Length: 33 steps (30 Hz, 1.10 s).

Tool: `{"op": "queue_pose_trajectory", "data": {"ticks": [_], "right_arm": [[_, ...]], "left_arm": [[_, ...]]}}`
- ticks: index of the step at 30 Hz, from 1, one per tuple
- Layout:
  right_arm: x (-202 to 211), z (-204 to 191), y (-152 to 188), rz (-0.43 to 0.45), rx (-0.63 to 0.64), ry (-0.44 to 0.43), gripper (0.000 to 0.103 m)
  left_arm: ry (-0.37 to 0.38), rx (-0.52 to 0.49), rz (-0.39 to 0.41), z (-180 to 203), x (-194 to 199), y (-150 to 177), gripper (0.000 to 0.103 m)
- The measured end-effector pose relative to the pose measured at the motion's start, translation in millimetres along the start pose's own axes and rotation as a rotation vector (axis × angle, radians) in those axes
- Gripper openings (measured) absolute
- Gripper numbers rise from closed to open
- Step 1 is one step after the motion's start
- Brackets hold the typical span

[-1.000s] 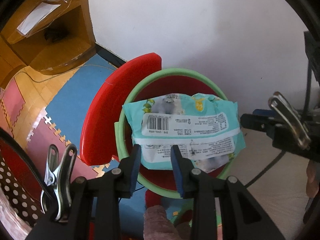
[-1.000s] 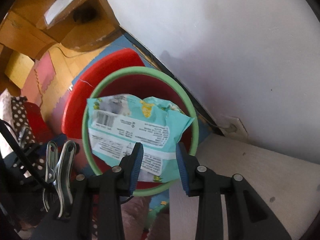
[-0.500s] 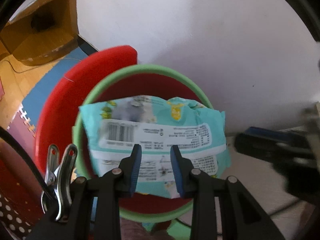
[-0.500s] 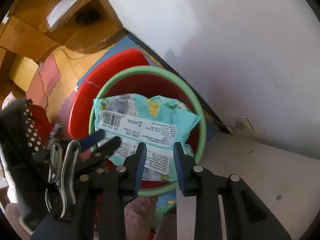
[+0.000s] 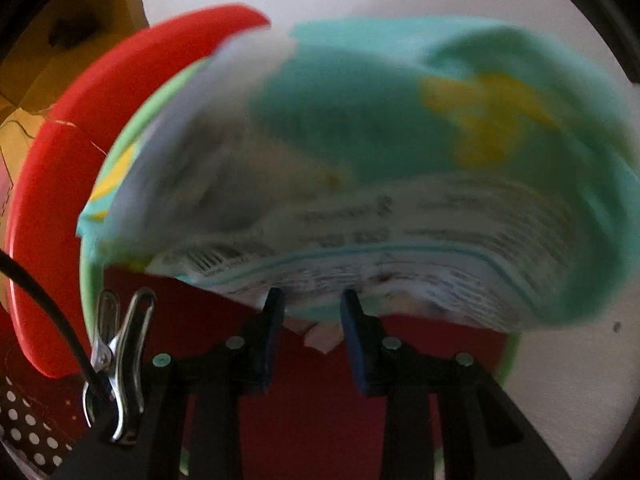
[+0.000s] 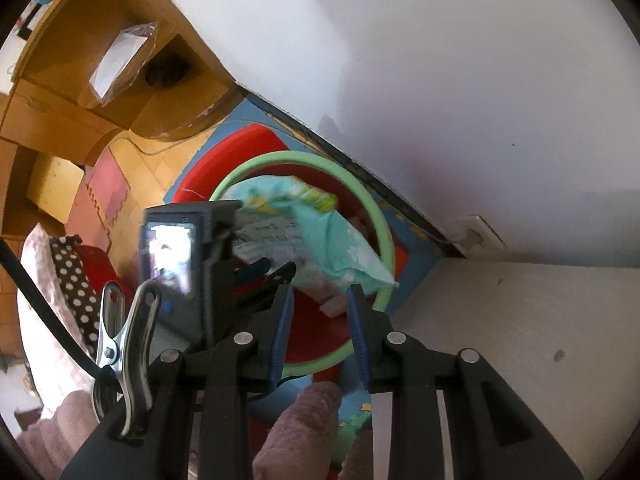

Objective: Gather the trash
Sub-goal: 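Open the left gripper to drop the wet-wipe pack into the bucket, then move both grippers from the bucket back to the trash pile on the bed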

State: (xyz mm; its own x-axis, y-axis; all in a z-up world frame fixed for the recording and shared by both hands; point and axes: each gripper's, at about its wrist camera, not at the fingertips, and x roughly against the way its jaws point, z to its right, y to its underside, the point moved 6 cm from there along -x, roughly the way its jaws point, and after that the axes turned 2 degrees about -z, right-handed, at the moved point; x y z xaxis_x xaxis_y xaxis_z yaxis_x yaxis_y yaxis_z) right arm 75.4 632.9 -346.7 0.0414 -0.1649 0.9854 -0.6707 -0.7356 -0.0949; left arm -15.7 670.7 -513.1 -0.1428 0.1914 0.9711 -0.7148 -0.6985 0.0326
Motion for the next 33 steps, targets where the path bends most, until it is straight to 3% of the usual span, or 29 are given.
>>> {"op": "queue_pose_trajectory", "data": {"ticks": [7,16,23,33], "right_arm": [[10,6,5,0.019,-0.022,-0.013,0.030],[23,1,12,0.055,-0.017,-0.052,0.030],[26,3,15,0.065,-0.023,-0.060,0.030],[37,11,20,0.092,-0.033,-0.044,0.030]], "left_arm": [[0.027,-0.014,0.007,8,19,10,0.029],[0.102,-0.035,0.213,22,101,3,0.033],[0.087,-0.036,0.148,19,58,-25,0.033],[-0.014,-0.015,0.018,-1,-18,-27,0.033]]}}
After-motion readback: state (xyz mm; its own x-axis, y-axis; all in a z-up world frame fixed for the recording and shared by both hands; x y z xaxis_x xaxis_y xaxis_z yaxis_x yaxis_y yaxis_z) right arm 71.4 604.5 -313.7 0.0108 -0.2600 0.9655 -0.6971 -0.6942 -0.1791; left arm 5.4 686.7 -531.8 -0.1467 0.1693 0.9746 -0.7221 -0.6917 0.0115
